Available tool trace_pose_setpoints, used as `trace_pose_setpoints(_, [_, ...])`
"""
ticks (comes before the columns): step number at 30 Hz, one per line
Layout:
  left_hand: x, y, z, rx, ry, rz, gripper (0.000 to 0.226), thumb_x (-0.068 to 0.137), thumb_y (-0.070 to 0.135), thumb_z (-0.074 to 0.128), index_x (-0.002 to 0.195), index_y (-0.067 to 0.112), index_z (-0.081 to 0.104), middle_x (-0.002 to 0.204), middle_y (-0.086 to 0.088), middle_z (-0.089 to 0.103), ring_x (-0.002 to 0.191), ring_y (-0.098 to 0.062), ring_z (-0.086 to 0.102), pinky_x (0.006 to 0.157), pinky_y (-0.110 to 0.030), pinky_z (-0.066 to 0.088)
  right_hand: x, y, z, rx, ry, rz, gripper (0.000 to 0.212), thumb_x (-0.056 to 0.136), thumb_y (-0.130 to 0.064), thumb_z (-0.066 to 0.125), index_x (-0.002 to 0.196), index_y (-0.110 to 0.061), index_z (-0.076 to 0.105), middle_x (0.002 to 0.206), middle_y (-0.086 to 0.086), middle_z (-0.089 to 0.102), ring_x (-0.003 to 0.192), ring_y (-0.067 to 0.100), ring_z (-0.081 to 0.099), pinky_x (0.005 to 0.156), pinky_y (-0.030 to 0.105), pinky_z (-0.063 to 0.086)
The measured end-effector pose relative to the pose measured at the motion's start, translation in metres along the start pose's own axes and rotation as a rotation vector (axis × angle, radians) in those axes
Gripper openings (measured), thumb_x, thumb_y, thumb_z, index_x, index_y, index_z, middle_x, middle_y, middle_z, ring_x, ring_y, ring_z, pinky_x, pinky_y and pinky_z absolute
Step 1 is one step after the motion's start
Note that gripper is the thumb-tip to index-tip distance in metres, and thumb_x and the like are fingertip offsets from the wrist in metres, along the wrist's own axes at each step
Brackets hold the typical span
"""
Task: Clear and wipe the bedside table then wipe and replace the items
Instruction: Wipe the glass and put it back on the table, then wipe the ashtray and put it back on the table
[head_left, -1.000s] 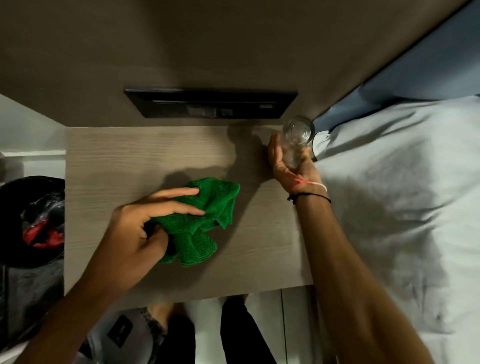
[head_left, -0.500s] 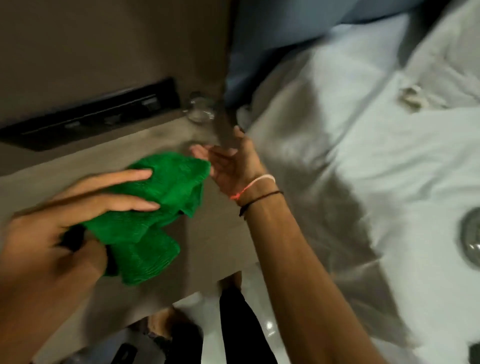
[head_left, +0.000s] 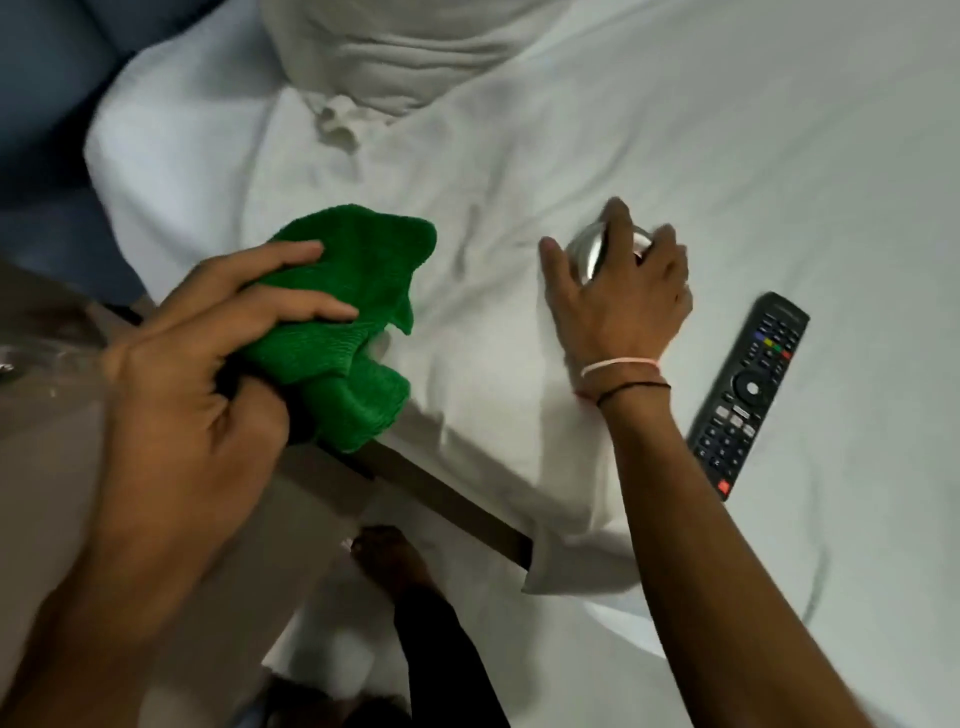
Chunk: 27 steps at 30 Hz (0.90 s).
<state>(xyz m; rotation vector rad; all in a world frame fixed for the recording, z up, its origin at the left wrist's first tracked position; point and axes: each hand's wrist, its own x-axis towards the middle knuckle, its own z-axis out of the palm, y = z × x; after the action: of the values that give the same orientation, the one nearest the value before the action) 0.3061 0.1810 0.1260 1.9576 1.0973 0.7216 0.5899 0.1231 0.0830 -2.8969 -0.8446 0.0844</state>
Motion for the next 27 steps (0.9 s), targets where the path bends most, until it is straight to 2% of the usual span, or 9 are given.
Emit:
trace_pose_setpoints(4, [0.014, 0.024, 0.025, -0.044, -0.063, 0.045, 0.058, 0.071, -0.011, 0.039, 0.109, 0.016, 0.073, 0.138, 0.002, 0.061, 0.131, -0.008, 0.056, 0.114, -0.03, 0.044, -0.012, 0.004, 0.007, 0.071, 0.11, -0.125, 0.068, 0.088, -0.068, 0.047, 0.146, -0.032, 0.045, 0.145, 0.004, 0.048, 0.132, 0.027, 0.044, 0.102, 0.045, 0.042])
trace_pose_setpoints(8, [0.003, 0.019, 0.012, -0.025, 0.026, 0.002, 0.063, 0.072, -0.015, 0.039, 0.119, 0.013, 0.071, 0.145, -0.003, 0.057, 0.136, -0.009, 0.052, 0.117, -0.026, 0.04, -0.058, -0.021, -0.017, 0.785, 0.047, -0.268, 0.059, 0.091, -0.054, 0.058, 0.139, -0.021, 0.059, 0.114, -0.01, 0.068, 0.105, 0.002, 0.063, 0.089, 0.017, 0.049])
trace_pose_setpoints(10, [0.0, 0.014, -0.001, -0.027, 0.097, -0.013, 0.066, 0.075, -0.016, 0.039, 0.125, 0.017, 0.067, 0.149, -0.005, 0.053, 0.14, -0.009, 0.048, 0.119, -0.023, 0.035, -0.095, -0.041, -0.029, 1.104, -0.169, -0.246, 0.054, 0.092, -0.05, 0.055, 0.137, -0.02, 0.062, 0.107, 0.001, 0.076, 0.103, 0.007, 0.07, 0.08, 0.022, 0.056])
trace_pose_setpoints(13, [-0.014, 0.0, -0.03, -0.006, 0.191, -0.083, 0.07, 0.074, -0.017, 0.038, 0.129, 0.016, 0.065, 0.153, -0.007, 0.05, 0.144, -0.012, 0.045, 0.122, -0.022, 0.033, -0.152, -0.085, -0.028, 1.576, -0.75, -0.032, 0.057, 0.093, -0.045, 0.054, 0.139, -0.012, 0.059, 0.131, 0.018, 0.067, 0.127, 0.033, 0.061, 0.109, 0.055, 0.046])
trace_pose_setpoints(15, [-0.028, -0.006, -0.042, -0.017, 0.166, -0.169, 0.07, 0.072, -0.015, 0.038, 0.129, 0.015, 0.067, 0.155, -0.005, 0.048, 0.144, -0.013, 0.045, 0.124, -0.029, 0.033, -0.188, -0.118, -0.027, 1.823, -1.041, 0.198, 0.061, 0.094, -0.043, 0.051, 0.141, -0.004, 0.055, 0.141, 0.02, 0.059, 0.134, 0.034, 0.054, 0.118, 0.051, 0.037])
trace_pose_setpoints(17, [-0.049, -0.01, -0.057, -0.014, 0.143, -0.236, 0.07, 0.071, -0.01, 0.04, 0.129, 0.017, 0.069, 0.154, -0.001, 0.05, 0.144, -0.014, 0.046, 0.122, -0.037, 0.037, -0.217, -0.147, -0.025, 1.908, -1.189, 0.377, 0.055, 0.096, -0.045, 0.05, 0.131, -0.006, 0.062, 0.125, 0.014, 0.069, 0.114, 0.027, 0.066, 0.102, 0.037, 0.052])
trace_pose_setpoints(20, [-0.085, -0.016, -0.08, 0.005, 0.162, -0.255, 0.066, 0.071, -0.009, 0.043, 0.122, 0.02, 0.074, 0.147, 0.004, 0.058, 0.139, -0.015, 0.051, 0.117, -0.033, 0.043, -0.24, -0.174, -0.016, 1.858, -1.271, 0.41, 0.043, 0.098, -0.046, 0.049, 0.117, -0.013, 0.069, 0.103, 0.008, 0.072, 0.092, 0.017, 0.07, 0.082, 0.026, 0.059])
trace_pose_setpoints(24, [-0.156, -0.031, -0.133, -0.049, 0.24, -0.335, 0.061, 0.07, -0.009, 0.046, 0.112, 0.023, 0.079, 0.142, 0.009, 0.063, 0.135, -0.006, 0.054, 0.115, -0.021, 0.042, -0.286, -0.225, -0.004, 1.637, -1.436, 0.39, 0.061, 0.075, -0.046, 0.056, 0.126, -0.014, 0.052, 0.111, 0.013, 0.055, 0.095, 0.022, 0.055, 0.088, 0.031, 0.045])
trace_pose_setpoints(27, [-0.208, -0.038, -0.164, -0.171, 0.296, -0.383, 0.065, 0.065, -0.01, 0.045, 0.103, 0.029, 0.081, 0.136, 0.02, 0.065, 0.129, 0.006, 0.056, 0.109, -0.016, 0.045, -0.319, -0.257, 0.004, 1.597, -1.542, 0.372, 0.047, 0.088, -0.05, 0.049, 0.121, -0.017, 0.049, 0.119, 0.014, 0.053, 0.101, 0.026, 0.054, 0.104, 0.037, 0.044])
